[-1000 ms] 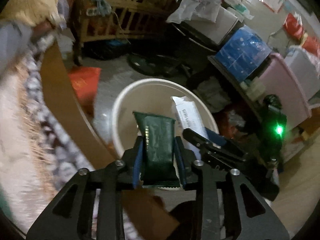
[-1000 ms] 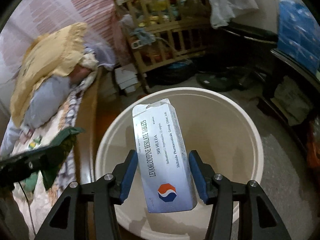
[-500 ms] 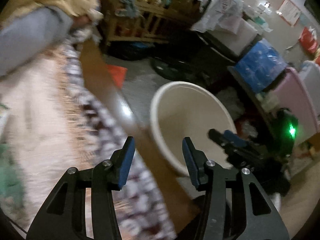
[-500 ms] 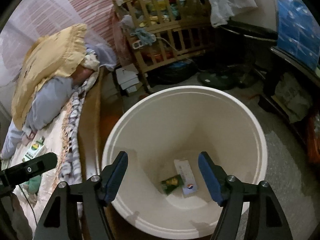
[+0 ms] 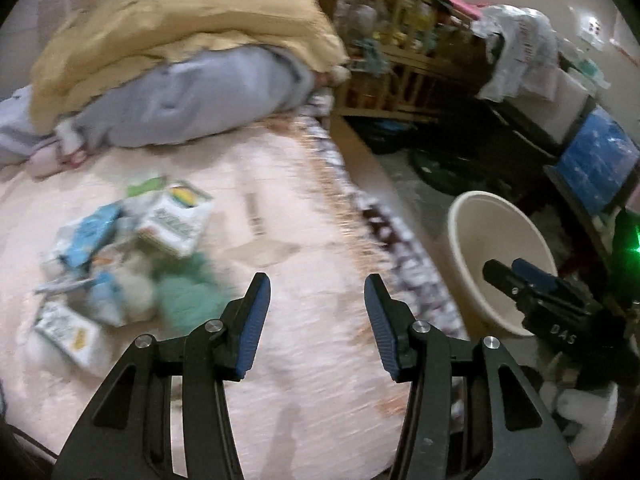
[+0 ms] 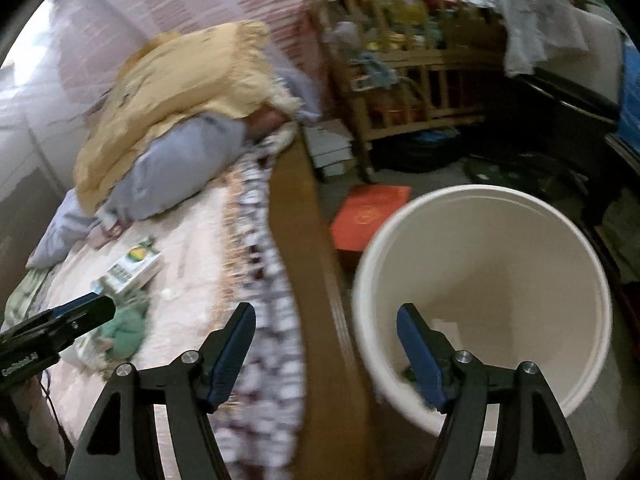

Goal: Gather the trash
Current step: 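Move both open tools back over the trash pile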

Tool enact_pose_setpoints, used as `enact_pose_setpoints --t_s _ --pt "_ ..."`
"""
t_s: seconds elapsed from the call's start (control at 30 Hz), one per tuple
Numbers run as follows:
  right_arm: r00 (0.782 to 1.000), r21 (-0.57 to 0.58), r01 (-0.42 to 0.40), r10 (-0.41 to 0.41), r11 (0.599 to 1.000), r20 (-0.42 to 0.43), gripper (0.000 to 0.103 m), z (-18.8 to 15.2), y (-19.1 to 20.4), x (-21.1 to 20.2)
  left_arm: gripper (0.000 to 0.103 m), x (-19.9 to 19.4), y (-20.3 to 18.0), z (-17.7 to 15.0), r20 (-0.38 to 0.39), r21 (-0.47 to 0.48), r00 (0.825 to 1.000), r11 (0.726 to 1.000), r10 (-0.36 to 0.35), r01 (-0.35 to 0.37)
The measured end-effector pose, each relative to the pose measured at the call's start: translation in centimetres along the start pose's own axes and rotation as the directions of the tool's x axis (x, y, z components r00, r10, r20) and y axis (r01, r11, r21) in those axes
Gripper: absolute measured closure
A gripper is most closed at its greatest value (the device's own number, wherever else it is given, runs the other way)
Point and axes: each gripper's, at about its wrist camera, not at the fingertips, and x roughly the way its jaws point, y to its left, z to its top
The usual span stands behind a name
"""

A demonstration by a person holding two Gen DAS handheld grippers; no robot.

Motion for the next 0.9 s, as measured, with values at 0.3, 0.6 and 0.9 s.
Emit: enact_pose_setpoints --t_s 0.3,0.6,0.9 --pt "0.99 -0.122 -0.142 0.138 0.982 -0.043 0.026 -0.9 8.0 0.7 0.056 -4.3 7.4 -2.8 0.017 -0.066 0.989 0.987 0.148 -0.147" --pt "0.953 -0.215 -0.293 0.269 0.932 -0.136 0.026 -2.4 14.9 2.5 0.056 -7.4 15.4 -6.2 0.003 -0.143 0.963 0.953 0.27 -0.267" --pt "0.934 -0.285 -0.339 0.285 0.897 -0.216 0.026 -3.2 20.0 6.1 0.056 -7.5 21.2 -9.1 -0.037 -0.219 0.949 0.924 0.314 -0.314"
